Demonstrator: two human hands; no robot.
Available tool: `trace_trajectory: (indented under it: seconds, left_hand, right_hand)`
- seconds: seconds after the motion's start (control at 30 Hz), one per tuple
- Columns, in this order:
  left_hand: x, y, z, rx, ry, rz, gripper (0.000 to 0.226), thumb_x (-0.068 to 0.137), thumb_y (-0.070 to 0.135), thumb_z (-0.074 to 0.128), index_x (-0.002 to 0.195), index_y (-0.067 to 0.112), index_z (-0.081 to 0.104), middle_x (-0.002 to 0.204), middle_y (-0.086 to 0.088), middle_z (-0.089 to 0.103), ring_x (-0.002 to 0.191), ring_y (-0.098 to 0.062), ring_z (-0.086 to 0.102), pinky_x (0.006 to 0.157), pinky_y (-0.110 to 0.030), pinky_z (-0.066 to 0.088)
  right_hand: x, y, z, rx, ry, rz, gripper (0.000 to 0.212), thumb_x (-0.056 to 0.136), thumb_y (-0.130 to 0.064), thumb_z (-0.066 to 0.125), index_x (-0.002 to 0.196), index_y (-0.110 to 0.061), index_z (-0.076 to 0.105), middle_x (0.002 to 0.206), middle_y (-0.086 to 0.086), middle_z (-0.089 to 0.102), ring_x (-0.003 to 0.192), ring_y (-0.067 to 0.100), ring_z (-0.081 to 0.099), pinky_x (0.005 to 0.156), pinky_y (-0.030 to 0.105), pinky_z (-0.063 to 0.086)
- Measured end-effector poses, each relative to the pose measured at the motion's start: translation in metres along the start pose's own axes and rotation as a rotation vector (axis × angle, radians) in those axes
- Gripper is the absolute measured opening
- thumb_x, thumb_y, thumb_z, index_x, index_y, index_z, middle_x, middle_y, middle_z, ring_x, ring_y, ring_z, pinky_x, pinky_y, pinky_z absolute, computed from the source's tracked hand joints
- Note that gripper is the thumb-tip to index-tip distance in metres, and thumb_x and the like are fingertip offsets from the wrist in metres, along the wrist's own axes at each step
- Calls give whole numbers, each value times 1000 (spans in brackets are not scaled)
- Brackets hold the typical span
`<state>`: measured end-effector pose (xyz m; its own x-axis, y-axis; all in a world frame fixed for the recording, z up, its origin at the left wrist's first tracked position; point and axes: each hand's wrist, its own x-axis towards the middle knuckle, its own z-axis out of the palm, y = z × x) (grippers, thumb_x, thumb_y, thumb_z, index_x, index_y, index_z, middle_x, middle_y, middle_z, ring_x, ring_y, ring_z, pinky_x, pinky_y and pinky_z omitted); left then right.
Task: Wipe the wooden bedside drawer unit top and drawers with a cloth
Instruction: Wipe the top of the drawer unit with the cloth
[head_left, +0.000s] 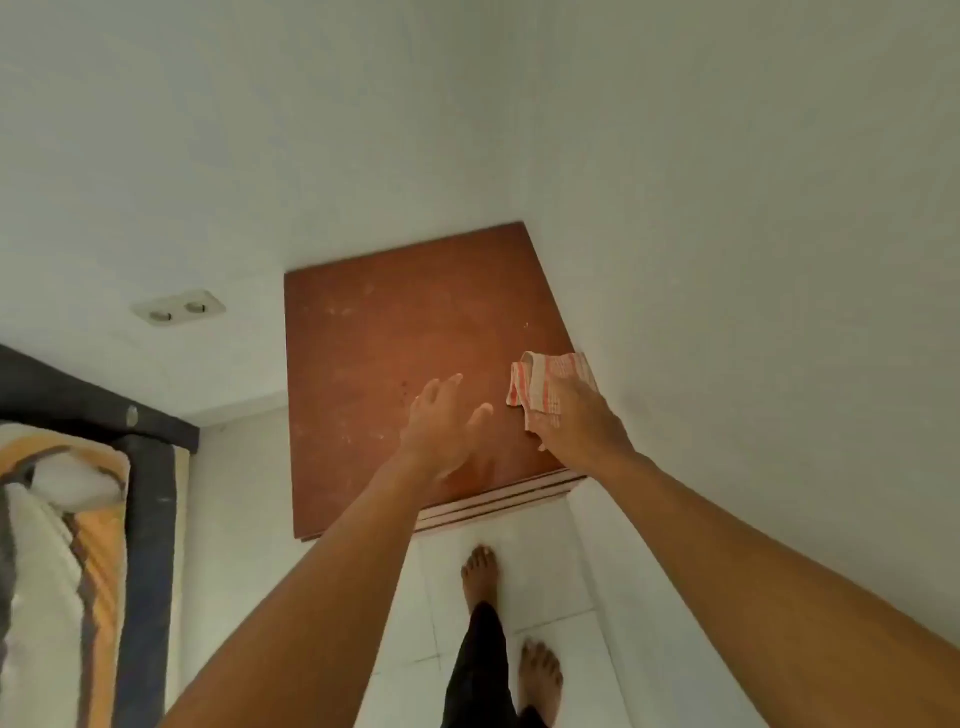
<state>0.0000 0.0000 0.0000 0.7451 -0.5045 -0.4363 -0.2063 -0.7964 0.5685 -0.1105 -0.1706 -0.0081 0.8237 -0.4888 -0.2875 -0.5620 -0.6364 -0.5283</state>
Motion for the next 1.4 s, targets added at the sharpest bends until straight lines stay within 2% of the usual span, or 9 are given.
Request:
trace_trajectory:
  seconds: [0.23, 0.57, 0.67, 0.77, 0.87, 1.1, 1.2, 1.27, 1.4]
  left_hand:
    - [83, -14, 34, 360, -258, -58, 79, 86, 71, 38, 153, 31, 31, 169, -11, 10, 156, -35, -1, 120, -64, 17]
    - [101, -21, 33, 669, -367, 23, 73, 100, 51, 38, 162, 34, 4, 171, -5, -7, 156, -31, 6, 117, -66, 15]
    - [107, -14, 27, 733, -362, 50, 70, 99, 50, 39, 161, 34, 13, 171, -7, 7, 153, -32, 21, 115, -64, 17]
    - [129, 1, 6, 784, -318, 100, 51, 98, 45, 41, 146, 30, 47, 149, -9, 51, 130, -33, 54, 110, -56, 29]
    - [168, 9, -22, 651, -266, 111, 39, 96, 46, 43, 128, 29, 60, 129, -9, 66, 119, -36, 61, 101, -48, 44]
    - [286, 18, -76, 696, -256, 204, 59, 98, 55, 35, 150, 30, 43, 156, -1, 45, 142, -33, 42, 111, -54, 40]
    - [332, 19, -82, 729, -239, 234, 83, 81, 71, 17, 153, 35, 36, 163, 0, 33, 151, -31, 25, 115, -59, 31]
    - [348, 13, -76, 685, -222, 187, 74, 89, 68, 31, 157, 39, 27, 168, -3, 19, 154, -33, 14, 118, -62, 23]
    - [342, -2, -53, 666, -129, 162, 73, 101, 61, 28, 161, 36, -4, 171, -3, -6, 157, -33, -1, 120, -63, 13]
  right_hand:
    - [61, 30, 32, -276, -131, 96, 82, 93, -55, 56, 159, -38, 9, 170, 6, 4, 155, 35, 13, 114, 58, 39]
    - [68, 36, 59, -378, -112, 163, 71, 96, -39, 66, 158, -29, 33, 165, 15, 25, 151, 41, 26, 114, 49, 41]
    - [76, 30, 53, -403, -71, 156, 59, 78, -21, 87, 130, -12, 62, 138, 19, 56, 115, 43, 57, 83, 47, 58]
    - [102, 13, 37, -284, -34, 128, 47, 89, -11, 73, 134, -11, 59, 137, 14, 56, 120, 35, 54, 92, 38, 53]
    - [155, -18, 16, -171, 62, 79, 50, 94, -9, 67, 141, -19, 53, 138, 9, 55, 122, 31, 50, 89, 33, 46]
    - [310, -78, -33, -298, 202, -57, 44, 101, -6, 45, 144, -14, 47, 143, 15, 49, 125, 39, 47, 94, 44, 45]
    - [358, -76, -26, -420, 145, -58, 48, 98, -16, 57, 145, -14, 46, 142, 14, 49, 128, 37, 47, 101, 44, 44]
    - [377, -63, -10, -388, 34, -38, 62, 92, -31, 67, 147, -14, 43, 145, 14, 46, 135, 37, 43, 108, 45, 42]
    - [386, -35, 33, -327, -112, -68, 73, 104, -45, 36, 164, -17, 5, 171, 14, 0, 158, 35, -6, 128, 50, 2]
